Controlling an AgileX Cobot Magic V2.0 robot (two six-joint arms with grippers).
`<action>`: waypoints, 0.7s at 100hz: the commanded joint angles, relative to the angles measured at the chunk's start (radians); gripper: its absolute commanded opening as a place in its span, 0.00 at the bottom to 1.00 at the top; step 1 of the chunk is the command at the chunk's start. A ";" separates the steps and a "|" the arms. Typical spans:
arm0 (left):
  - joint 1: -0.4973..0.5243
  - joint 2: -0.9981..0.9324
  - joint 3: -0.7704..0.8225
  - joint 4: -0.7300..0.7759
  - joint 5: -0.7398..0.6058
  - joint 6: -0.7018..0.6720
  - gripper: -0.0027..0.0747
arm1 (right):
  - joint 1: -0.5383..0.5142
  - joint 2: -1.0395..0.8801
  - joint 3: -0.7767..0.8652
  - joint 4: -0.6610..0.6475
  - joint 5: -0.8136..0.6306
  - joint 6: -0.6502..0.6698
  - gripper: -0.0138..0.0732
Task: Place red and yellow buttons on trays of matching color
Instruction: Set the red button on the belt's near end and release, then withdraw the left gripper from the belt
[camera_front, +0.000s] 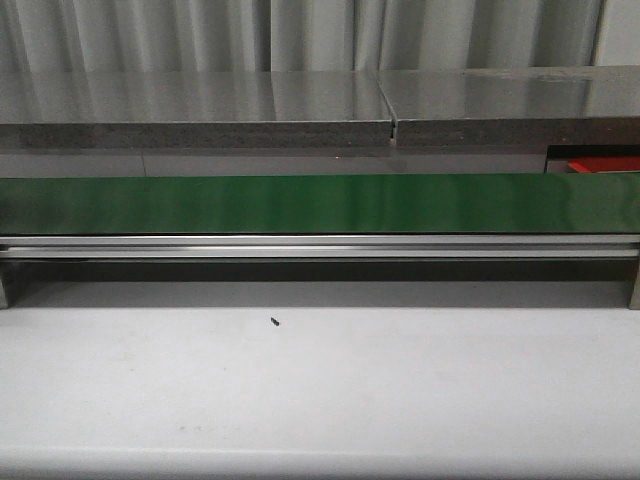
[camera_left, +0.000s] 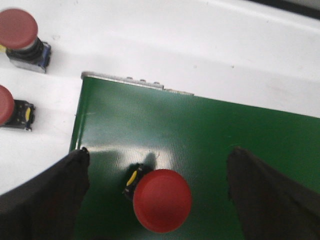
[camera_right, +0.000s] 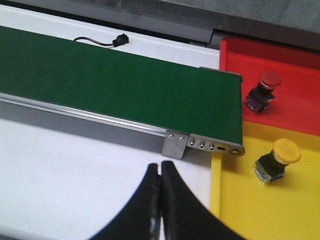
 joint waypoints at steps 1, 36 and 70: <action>0.023 -0.074 -0.049 -0.011 -0.009 -0.004 0.75 | 0.004 0.003 -0.025 0.003 -0.068 -0.008 0.02; 0.292 -0.043 -0.039 0.005 0.022 -0.006 0.75 | 0.004 0.003 -0.025 0.003 -0.068 -0.008 0.02; 0.380 0.094 -0.039 0.003 -0.040 0.026 0.75 | 0.004 0.003 -0.025 0.003 -0.068 -0.008 0.02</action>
